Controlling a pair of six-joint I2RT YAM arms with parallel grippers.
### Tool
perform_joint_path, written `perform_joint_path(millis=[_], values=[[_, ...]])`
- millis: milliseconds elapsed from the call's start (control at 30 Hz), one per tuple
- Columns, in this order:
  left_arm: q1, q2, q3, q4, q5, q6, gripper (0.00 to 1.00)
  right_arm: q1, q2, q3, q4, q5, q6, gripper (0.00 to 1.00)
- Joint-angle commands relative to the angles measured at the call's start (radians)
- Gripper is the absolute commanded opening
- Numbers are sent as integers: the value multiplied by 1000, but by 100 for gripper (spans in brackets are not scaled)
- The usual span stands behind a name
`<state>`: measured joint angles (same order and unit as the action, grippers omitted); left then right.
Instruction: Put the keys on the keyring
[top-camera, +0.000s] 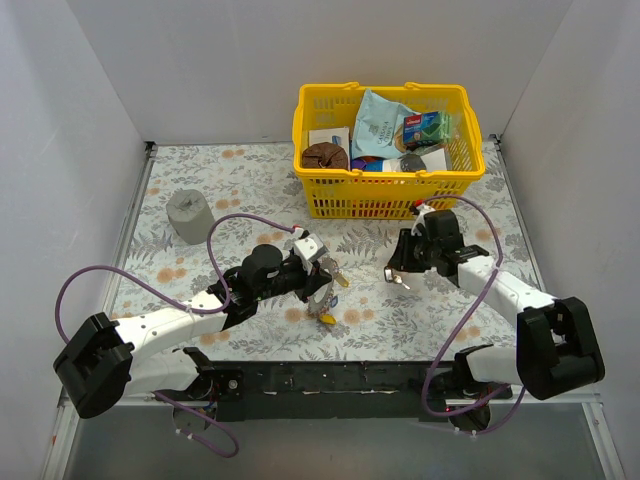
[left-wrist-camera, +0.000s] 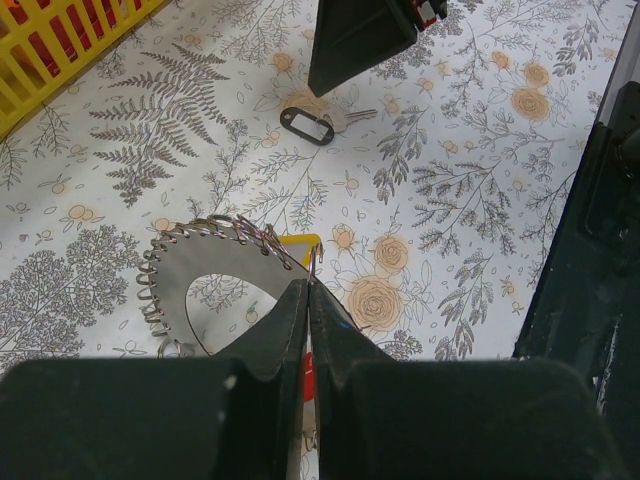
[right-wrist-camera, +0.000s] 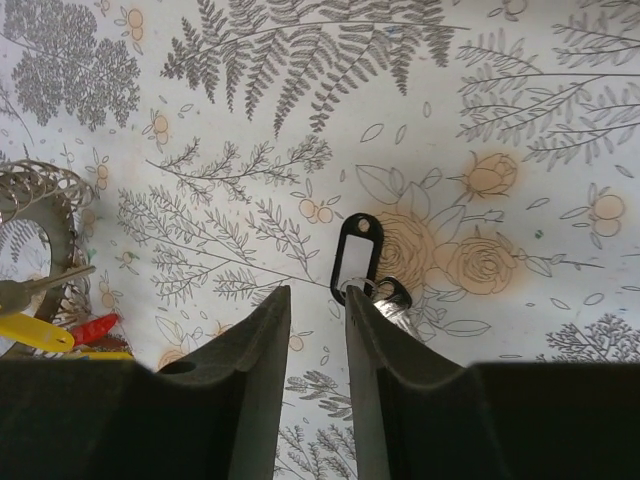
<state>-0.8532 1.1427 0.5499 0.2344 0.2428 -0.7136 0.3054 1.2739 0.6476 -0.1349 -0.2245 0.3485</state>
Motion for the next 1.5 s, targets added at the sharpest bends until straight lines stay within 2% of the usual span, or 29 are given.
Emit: perform_joint_path(millis=[0,67,267,467,733,1100,1200,1467], values=[[-6,-15,21,16,0,11,0,83,34,60,-78,127,-31,38],[-6,-15,21,17,0,13,0,118,73,76,-107,161,-34,40],[-6,-15,16,13,1,13,0,215,142,138,-157,309,-36,54],[-6,-18,15,13,-2,14,0,235,180,142,-150,346,-31,53],[-6,-23,12,8,-4,16,0,236,234,126,-121,366,-19,33],[-6,-20,10,6,-7,9,0,248,200,127,-100,343,-42,5],[-6,-23,8,5,-7,9,0,258,196,139,-106,340,-51,1],[-6,-31,4,3,-13,5,0,285,151,156,-104,330,-78,1]])
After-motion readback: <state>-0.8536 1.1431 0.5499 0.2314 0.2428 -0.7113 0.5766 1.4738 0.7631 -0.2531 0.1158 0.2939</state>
